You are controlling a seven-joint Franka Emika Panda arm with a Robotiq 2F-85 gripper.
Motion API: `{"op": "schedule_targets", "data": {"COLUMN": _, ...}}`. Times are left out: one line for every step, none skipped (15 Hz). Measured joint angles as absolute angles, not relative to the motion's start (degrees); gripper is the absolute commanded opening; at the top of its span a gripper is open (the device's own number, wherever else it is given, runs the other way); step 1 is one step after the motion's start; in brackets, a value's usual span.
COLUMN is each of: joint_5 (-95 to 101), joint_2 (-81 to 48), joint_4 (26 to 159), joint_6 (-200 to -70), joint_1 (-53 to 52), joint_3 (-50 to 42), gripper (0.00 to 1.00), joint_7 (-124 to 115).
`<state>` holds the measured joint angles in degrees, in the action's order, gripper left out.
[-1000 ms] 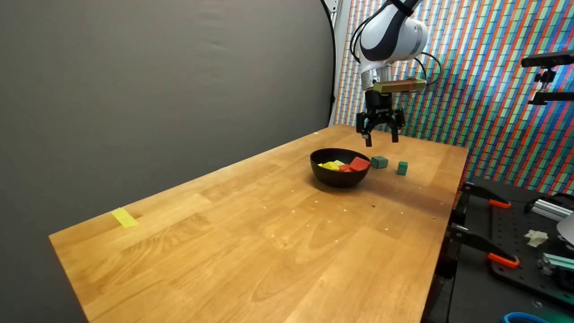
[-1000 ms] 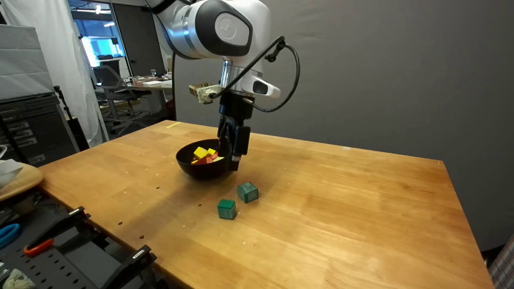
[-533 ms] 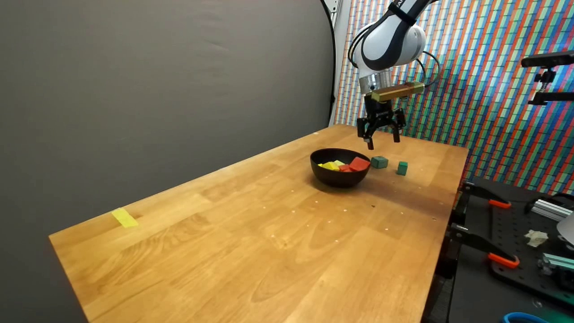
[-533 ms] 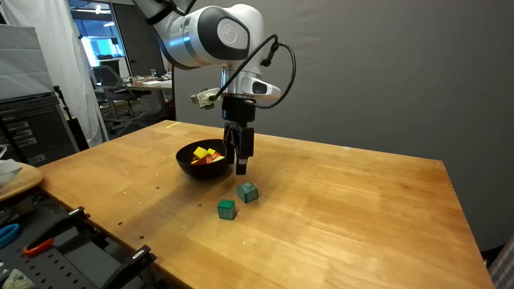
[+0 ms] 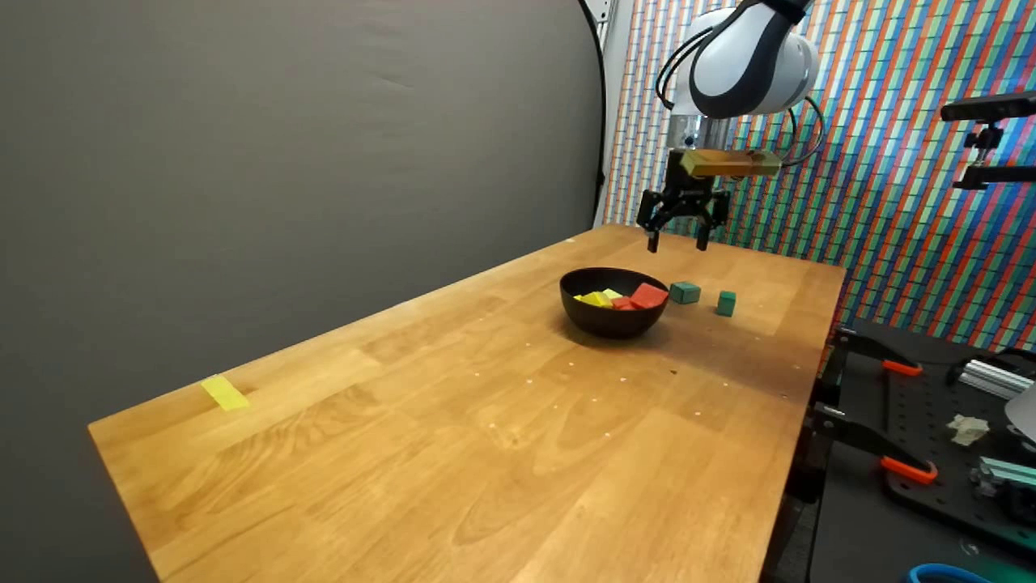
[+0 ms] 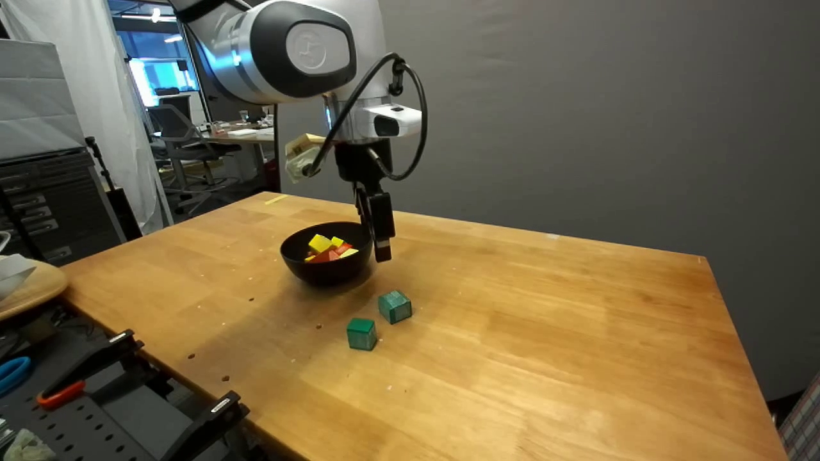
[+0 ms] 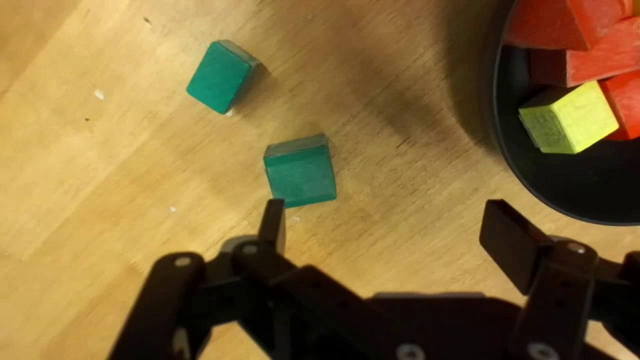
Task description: Put all the blocks in the bowl
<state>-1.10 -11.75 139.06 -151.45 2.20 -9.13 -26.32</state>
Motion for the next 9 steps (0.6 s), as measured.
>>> {"op": "schedule_targets", "data": {"joint_5": -1.29, "joint_2": -11.55, "joint_4": 139.43, "joint_6": -151.91, "joint_1": 2.23, "joint_3": -9.13, "gripper": 1.00, "joint_7": -26.33}}
{"op": "schedule_targets", "data": {"joint_5": -1.34, "joint_2": -11.52, "joint_4": 139.56, "joint_6": -152.18, "joint_1": 2.23, "joint_3": -9.13, "gripper": 1.00, "joint_7": -26.35}}
{"op": "schedule_targets", "data": {"joint_5": -1.34, "joint_2": -11.61, "joint_4": 139.57, "joint_6": -152.14, "joint_1": 2.23, "joint_3": -9.13, "gripper": 1.00, "joint_7": -26.35}}
{"op": "schedule_targets", "data": {"joint_5": -1.29, "joint_2": -12.01, "joint_4": 139.48, "joint_6": -152.15, "joint_1": 2.23, "joint_3": -9.14, "gripper": 1.00, "joint_7": -26.13}}
{"op": "schedule_targets", "data": {"joint_5": -1.00, "joint_2": -12.72, "joint_4": 139.25, "joint_6": -152.20, "joint_1": 2.23, "joint_3": -9.18, "gripper": 1.00, "joint_7": -25.99}}
{"op": "schedule_targets", "data": {"joint_5": -0.46, "joint_2": -13.74, "joint_4": 138.89, "joint_6": -152.24, "joint_1": 2.23, "joint_3": -9.23, "gripper": 1.00, "joint_7": -25.63}}
{"op": "schedule_targets", "data": {"joint_5": 0.76, "joint_2": -14.88, "joint_4": 138.44, "joint_6": -152.36, "joint_1": 2.20, "joint_3": -9.38, "gripper": 1.00, "joint_7": -25.49}}
{"op": "schedule_targets", "data": {"joint_5": 2.33, "joint_2": -16.18, "joint_4": 137.90, "joint_6": -152.38, "joint_1": 2.15, "joint_3": -9.61, "gripper": 1.00, "joint_7": -25.47}}
{"op": "schedule_targets", "data": {"joint_5": 3.67, "joint_2": -17.52, "joint_4": 137.32, "joint_6": -152.41, "joint_1": 2.14, "joint_3": -9.84, "gripper": 1.00, "joint_7": -25.27}}
